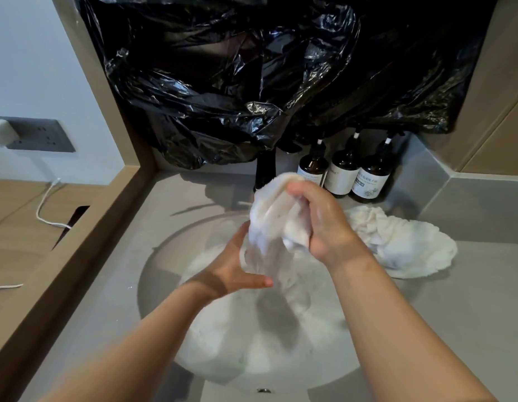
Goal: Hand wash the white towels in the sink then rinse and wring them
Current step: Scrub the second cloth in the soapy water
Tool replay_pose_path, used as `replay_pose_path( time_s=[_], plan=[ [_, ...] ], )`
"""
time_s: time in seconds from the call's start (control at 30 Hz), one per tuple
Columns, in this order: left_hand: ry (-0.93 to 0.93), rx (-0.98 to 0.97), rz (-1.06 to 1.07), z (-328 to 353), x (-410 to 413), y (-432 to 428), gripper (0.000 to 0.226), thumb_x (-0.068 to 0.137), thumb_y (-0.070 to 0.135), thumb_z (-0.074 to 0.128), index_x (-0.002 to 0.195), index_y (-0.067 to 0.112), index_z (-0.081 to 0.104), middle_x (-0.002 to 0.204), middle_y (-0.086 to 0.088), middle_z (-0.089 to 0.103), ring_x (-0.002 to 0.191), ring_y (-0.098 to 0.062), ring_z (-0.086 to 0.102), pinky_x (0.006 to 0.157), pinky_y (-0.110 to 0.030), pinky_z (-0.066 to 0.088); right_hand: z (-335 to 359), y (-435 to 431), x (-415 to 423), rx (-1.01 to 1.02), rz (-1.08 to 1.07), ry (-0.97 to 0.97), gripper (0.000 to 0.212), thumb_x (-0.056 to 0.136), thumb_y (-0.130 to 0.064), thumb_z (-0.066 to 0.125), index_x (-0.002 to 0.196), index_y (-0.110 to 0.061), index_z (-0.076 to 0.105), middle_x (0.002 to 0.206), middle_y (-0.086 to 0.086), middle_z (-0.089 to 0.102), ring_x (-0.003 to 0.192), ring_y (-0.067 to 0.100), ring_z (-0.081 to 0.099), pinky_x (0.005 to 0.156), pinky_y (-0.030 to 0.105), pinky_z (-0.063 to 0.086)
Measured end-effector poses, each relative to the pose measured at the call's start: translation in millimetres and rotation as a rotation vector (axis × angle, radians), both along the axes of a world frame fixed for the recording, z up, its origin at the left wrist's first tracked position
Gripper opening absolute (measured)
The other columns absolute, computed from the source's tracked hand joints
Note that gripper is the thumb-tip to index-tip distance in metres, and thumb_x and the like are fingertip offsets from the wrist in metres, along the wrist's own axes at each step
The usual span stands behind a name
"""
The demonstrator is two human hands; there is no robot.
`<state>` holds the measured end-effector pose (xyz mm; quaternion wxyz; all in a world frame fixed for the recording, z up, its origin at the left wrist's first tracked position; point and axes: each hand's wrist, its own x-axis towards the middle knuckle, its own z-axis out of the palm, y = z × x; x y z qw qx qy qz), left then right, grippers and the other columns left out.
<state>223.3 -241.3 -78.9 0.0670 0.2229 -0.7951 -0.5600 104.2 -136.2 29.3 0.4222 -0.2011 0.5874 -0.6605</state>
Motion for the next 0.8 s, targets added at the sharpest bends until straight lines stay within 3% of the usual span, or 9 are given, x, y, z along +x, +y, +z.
replay_pose_path(
  time_s=[0.03,0.1,0.2,0.27,0.37,0.53,0.67,0.73,0.8],
  plan=[
    [0.047,0.011,-0.014,2,-5,6,0.098,0.069,0.019,0.084,0.138,0.037,0.017,0.131,0.029,0.030,0.125,0.000,0.030,0.090,0.003,0.031,10,-2,1,-0.049,0.000,-0.029,0.033,0.092,-0.023,0.045,0.070,-0.010,0.065,0.048,0.002,0.044,0.039,0.014,0.041,0.044,0.014,0.021],
    [0.127,0.073,-0.012,2,-17,17,0.098,0.066,0.019,0.085,0.141,0.030,0.023,0.136,0.023,0.037,0.126,0.000,0.037,0.101,-0.007,0.036,27,-5,3,-0.139,0.017,-0.117,0.025,0.092,-0.024,0.047,0.081,-0.005,0.058,0.047,-0.001,0.051,0.038,0.010,0.049,0.036,0.013,0.031],
    [0.189,0.204,0.082,-2,-30,30,0.086,0.065,0.018,0.085,0.136,0.028,0.039,0.128,0.014,0.054,0.120,-0.001,0.050,0.098,-0.021,0.046,44,-7,3,-0.288,0.070,-0.208,0.020,0.079,-0.024,0.052,0.084,-0.005,0.059,0.057,0.002,0.058,0.049,0.013,0.058,0.043,0.017,0.042],
    [0.120,0.292,0.155,-2,-35,33,0.065,0.066,0.024,0.084,0.123,0.027,0.052,0.116,0.010,0.063,0.110,-0.008,0.058,0.092,-0.024,0.050,46,-6,-4,-0.378,0.098,-0.265,0.027,0.074,-0.026,0.051,0.088,-0.004,0.059,0.066,0.005,0.061,0.061,0.016,0.061,0.054,0.021,0.047],
    [-0.032,0.396,0.077,-6,-30,34,0.057,0.061,0.040,0.076,0.111,0.017,0.065,0.108,-0.006,0.071,0.102,-0.023,0.066,0.092,-0.039,0.053,29,0,-27,-0.444,-0.010,-0.350,0.027,0.089,-0.022,0.041,0.092,0.000,0.057,0.070,0.008,0.061,0.065,0.017,0.061,0.057,0.023,0.050],
    [-0.064,0.678,0.172,0,-19,36,0.009,0.091,0.012,0.054,0.094,0.008,0.062,0.076,-0.011,0.066,0.061,-0.019,0.066,0.052,-0.028,0.052,-39,22,-57,-0.233,-0.185,-0.387,0.051,0.101,-0.041,0.031,0.110,-0.003,0.065,0.093,0.010,0.071,0.092,0.020,0.064,0.081,0.029,0.048],
    [0.024,0.956,0.371,26,-28,30,0.030,0.089,0.017,0.046,0.064,0.008,0.061,0.058,-0.006,0.054,0.046,-0.020,0.056,0.056,-0.027,0.046,-95,30,-38,0.158,-0.112,-0.507,0.040,0.098,-0.050,0.038,0.103,-0.014,0.056,0.078,0.010,0.062,0.064,0.019,0.055,0.067,0.031,0.041],
    [0.037,1.034,0.494,37,-32,26,0.036,0.084,0.020,0.048,0.051,0.010,0.053,0.054,-0.003,0.049,0.042,-0.020,0.052,0.059,-0.028,0.042,-105,29,-22,0.260,-0.110,-0.398,0.029,0.100,-0.040,0.041,0.112,-0.014,0.046,0.074,0.016,0.062,0.052,0.020,0.056,0.063,0.031,0.044],
    [0.073,1.051,0.556,49,-31,23,0.037,0.085,0.021,0.048,0.050,0.010,0.050,0.050,-0.001,0.049,0.044,-0.020,0.049,0.057,-0.026,0.040,-106,25,-12,0.222,-0.166,-0.196,0.031,0.100,-0.035,0.042,0.120,-0.011,0.045,0.079,0.017,0.067,0.060,0.021,0.060,0.066,0.030,0.048]
  ],
)
